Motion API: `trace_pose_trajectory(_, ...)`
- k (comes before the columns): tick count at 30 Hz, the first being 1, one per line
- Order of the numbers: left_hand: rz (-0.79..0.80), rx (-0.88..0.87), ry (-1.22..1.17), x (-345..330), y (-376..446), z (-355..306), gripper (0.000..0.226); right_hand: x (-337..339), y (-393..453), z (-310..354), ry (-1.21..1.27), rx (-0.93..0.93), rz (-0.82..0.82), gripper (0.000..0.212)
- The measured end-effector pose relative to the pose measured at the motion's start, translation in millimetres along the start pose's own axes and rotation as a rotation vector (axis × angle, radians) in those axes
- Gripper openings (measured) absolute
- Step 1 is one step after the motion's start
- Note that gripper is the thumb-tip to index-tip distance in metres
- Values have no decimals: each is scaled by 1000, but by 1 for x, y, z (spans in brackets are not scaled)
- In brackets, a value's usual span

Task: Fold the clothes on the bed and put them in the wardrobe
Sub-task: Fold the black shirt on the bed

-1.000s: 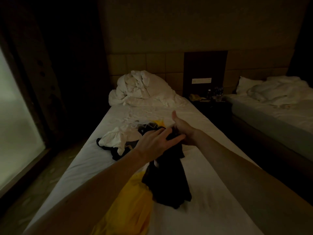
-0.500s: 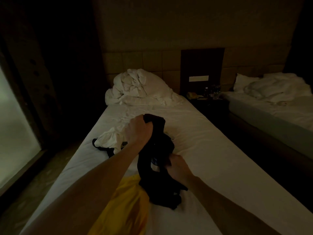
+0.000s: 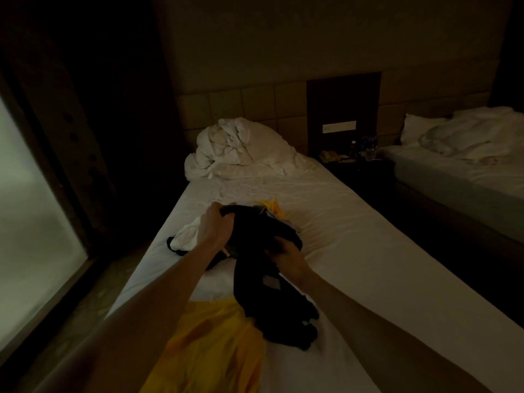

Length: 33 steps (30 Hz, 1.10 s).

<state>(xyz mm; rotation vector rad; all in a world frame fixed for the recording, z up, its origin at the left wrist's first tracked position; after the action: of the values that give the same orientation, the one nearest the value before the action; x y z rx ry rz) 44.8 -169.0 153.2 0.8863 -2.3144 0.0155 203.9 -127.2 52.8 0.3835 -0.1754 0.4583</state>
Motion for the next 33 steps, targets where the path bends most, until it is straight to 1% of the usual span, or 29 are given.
trace_pose_trajectory(1,43,17,115,1,4,10,32,6,0,1,44,-23,-16,16)
trace_pose_trajectory(3,142,50,457,3,9,29,65,22,3,9,33,-24,-50,18)
trace_pose_trajectory(4,190,25,592,2,9,34,80,29,6,13,3,-10,-52,18)
trace_pose_trajectory(5,253,-45,627,-2,6,33,89,35,7,20,-26,-4,-32,15)
trace_pose_trajectory(6,351,-151,547,-10,1,28,93,38,9,25,-49,-7,5,12)
trace_pose_trajectory(7,480,-233,393,-18,-8,21,93,40,9,33,-94,6,51,10)
trace_pose_trajectory(9,753,-254,90,-36,-27,5,89,42,12,44,-259,57,144,11)
trace_pose_trajectory(10,840,-253,17,-45,-33,-1,85,41,14,51,-335,81,187,10)
trace_pose_trajectory(11,865,-283,31,-51,-38,-7,78,41,15,54,-380,91,219,11)
trace_pose_trajectory(12,841,-337,84,-55,-39,-12,65,42,16,59,-389,94,235,12)
trace_pose_trajectory(14,743,-465,207,-57,-36,-17,31,45,16,66,-400,101,221,15)
trace_pose_trajectory(15,718,-522,257,-56,-34,-17,20,49,15,68,-424,118,207,16)
trace_pose_trajectory(16,707,-562,292,-56,-34,-18,15,52,14,71,-460,130,196,18)
trace_pose_trajectory(17,707,-578,305,-54,-37,-20,12,54,12,72,-488,137,187,20)
trace_pose_trajectory(18,690,-582,303,-52,-39,-21,17,56,10,72,-486,129,179,22)
trace_pose_trajectory(20,621,-574,236,-47,-40,-23,31,61,4,62,-328,69,175,24)
trace_pose_trajectory(21,564,-555,188,-43,-39,-24,30,60,0,56,-220,24,205,23)
trace_pose_trajectory(23,431,-500,93,-31,-32,-24,23,51,-12,40,-105,-50,350,23)
trace_pose_trajectory(24,377,-453,53,-26,-26,-23,25,46,-17,29,-117,-68,431,24)
trace_pose_trajectory(25,343,-395,18,-22,-20,-21,28,42,-21,18,-158,-65,479,24)
trace_pose_trajectory(26,318,-346,-16,-18,-15,-19,28,41,-24,11,-187,-47,494,25)
trace_pose_trajectory(27,298,-328,-48,-12,-13,-19,23,43,-23,2,-182,-25,471,24)
trace_pose_trajectory(28,284,-333,-63,-8,-11,-19,20,47,-22,-2,-139,-6,428,19)
trace_pose_trajectory(29,280,-344,-77,-5,-10,-17,19,53,-19,-5,-151,17,368,15)
trace_pose_trajectory(31,253,-336,-93,3,-3,-10,18,68,-12,-3,-267,48,206,7)
trace_pose_trajectory(33,209,-305,-93,10,4,0,15,83,-8,12,-278,61,28,3)
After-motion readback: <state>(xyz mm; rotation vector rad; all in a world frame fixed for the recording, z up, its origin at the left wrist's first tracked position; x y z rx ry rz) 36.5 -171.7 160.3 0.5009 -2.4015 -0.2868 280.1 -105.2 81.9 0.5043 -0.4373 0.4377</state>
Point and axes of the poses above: each hand's wrist, its own y-axis towards the middle knuckle, its own x-axis out of the back of the hand, z = x × y, the point moved 5 cm from there along y, towards the middle knuckle, and after that the axes turned 8 degrees about x, right-handed, at the moved point
